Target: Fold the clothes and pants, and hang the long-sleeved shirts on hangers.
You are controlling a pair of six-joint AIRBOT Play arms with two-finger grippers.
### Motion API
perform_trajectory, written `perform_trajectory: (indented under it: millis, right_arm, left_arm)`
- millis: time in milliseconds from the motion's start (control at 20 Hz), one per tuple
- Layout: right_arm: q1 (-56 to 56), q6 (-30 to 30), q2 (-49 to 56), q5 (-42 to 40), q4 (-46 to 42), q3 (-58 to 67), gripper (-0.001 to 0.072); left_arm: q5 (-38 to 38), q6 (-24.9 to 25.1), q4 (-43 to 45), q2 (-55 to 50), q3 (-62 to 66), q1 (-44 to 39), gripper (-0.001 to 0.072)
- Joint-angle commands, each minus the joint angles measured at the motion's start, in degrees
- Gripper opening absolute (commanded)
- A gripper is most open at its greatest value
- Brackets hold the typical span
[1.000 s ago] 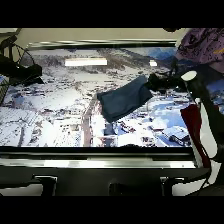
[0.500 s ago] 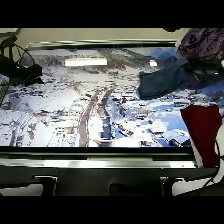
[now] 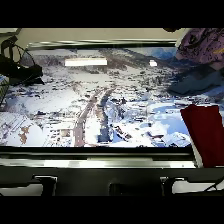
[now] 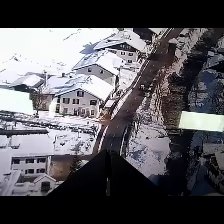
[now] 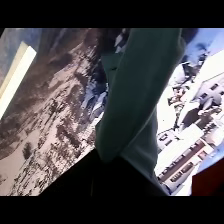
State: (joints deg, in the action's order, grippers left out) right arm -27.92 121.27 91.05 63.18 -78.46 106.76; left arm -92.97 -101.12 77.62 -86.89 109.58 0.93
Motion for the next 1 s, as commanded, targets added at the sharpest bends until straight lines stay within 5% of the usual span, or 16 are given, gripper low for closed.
perform_trajectory:
  millis: [0,950]
  right_arm:
    - [-0.5,7.5,-2.9,6.3,-8.8,0.1,0.0028]
    - [-0.5,11.0,-6.3,35.0,-24.7,-0.7,0.0028]
  left_arm:
    - [0.0,0.0,0.1,0.0,0.0,0.1,0.0019]
    - [0.0,0.7,0.0,-0.1,0.0,0.1,0.002]
